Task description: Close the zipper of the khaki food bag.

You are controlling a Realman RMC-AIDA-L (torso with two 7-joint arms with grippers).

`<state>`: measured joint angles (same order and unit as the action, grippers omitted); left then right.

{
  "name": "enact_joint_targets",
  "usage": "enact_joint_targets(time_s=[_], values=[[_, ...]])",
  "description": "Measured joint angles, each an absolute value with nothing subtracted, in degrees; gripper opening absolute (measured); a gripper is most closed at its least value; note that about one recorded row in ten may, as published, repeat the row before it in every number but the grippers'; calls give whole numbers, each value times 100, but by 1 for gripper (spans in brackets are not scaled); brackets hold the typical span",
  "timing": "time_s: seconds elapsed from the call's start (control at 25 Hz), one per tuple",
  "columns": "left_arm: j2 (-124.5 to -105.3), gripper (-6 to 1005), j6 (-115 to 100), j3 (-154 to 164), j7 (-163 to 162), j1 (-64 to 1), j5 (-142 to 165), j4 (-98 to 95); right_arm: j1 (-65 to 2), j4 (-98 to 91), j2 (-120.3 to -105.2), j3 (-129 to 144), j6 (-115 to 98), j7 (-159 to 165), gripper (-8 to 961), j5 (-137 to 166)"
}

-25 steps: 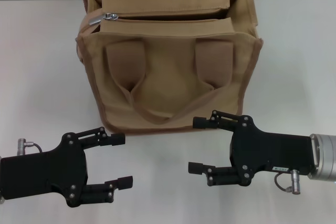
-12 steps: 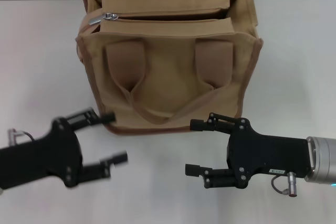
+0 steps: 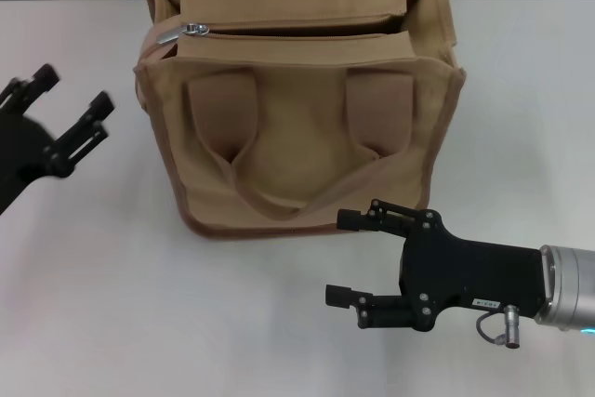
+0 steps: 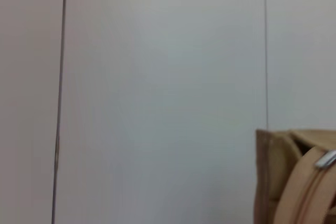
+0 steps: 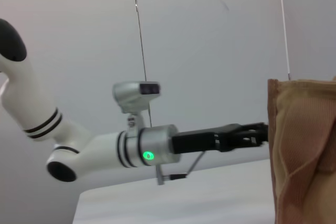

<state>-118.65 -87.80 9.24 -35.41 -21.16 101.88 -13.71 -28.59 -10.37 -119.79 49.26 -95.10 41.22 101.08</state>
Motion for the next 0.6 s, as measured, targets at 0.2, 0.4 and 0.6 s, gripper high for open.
enact_joint_targets(time_s=[0.2, 0.4, 0.6], values=[[-11872, 728, -8409, 1185, -3176, -2470, 10323, -1238, -2866, -959, -11979, 4936, -9508, 4121, 830, 10107], [-11877, 720, -8446, 1318, -2993, -2685, 10338, -1162, -2857, -949, -11979, 4930, -9483, 4121, 830, 10107], [-11903, 712, -8571, 1304, -2932, -2902, 10238, -1104, -2859, -949, -11972, 4957, -9468, 4121, 830, 10107]])
